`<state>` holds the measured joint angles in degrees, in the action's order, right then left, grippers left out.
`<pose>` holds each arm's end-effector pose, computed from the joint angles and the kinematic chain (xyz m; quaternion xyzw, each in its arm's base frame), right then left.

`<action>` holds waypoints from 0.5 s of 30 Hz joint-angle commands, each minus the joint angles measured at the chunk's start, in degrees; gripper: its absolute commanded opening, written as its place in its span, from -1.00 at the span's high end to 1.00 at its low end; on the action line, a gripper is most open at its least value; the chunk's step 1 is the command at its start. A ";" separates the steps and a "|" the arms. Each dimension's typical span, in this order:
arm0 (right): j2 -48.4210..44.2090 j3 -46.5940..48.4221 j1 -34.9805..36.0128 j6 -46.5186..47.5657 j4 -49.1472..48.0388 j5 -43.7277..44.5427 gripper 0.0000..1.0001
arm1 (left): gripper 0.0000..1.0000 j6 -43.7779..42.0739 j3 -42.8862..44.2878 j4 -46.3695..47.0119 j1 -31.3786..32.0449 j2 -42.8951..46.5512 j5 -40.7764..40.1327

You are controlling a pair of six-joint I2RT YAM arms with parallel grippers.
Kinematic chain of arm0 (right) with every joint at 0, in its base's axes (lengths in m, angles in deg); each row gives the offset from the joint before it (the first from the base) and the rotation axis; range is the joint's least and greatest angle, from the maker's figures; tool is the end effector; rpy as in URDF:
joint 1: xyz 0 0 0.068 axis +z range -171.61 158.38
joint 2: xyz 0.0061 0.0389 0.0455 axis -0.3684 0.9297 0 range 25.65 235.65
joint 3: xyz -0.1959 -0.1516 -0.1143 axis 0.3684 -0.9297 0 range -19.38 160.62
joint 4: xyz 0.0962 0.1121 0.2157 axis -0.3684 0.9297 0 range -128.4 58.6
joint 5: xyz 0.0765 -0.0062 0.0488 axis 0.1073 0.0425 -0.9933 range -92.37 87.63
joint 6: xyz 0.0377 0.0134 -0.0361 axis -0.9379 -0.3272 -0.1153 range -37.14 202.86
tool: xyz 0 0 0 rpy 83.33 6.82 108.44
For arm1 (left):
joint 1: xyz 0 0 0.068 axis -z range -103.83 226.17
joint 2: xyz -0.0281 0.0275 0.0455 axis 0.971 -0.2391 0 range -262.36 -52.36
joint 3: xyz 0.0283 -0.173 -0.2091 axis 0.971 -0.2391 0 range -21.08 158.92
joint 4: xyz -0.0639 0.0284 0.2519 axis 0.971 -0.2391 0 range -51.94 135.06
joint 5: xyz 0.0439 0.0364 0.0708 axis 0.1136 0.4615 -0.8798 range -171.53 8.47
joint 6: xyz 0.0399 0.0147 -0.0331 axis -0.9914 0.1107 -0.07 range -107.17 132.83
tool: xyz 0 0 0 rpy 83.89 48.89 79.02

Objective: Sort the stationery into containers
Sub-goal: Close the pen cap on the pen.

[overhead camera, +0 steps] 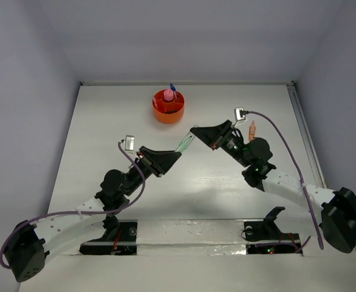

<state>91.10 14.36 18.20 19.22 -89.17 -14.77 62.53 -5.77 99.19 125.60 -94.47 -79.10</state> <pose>0.1894 0.1679 0.3114 0.0330 0.5826 0.6745 0.4523 0.1074 -0.1280 0.2840 0.0169 0.5200 -0.6571 0.5455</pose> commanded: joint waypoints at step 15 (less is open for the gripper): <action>-1.99 -1.21 1.05 2.37 4.88 -3.59 1.00 | 1.00 -6.01 3.06 12.41 0.05 -0.52 -7.71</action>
<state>90.86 13.66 18.28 17.80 -88.93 -17.28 58.66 -5.70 103.54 126.10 -97.64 -81.04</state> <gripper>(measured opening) 0.234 0.149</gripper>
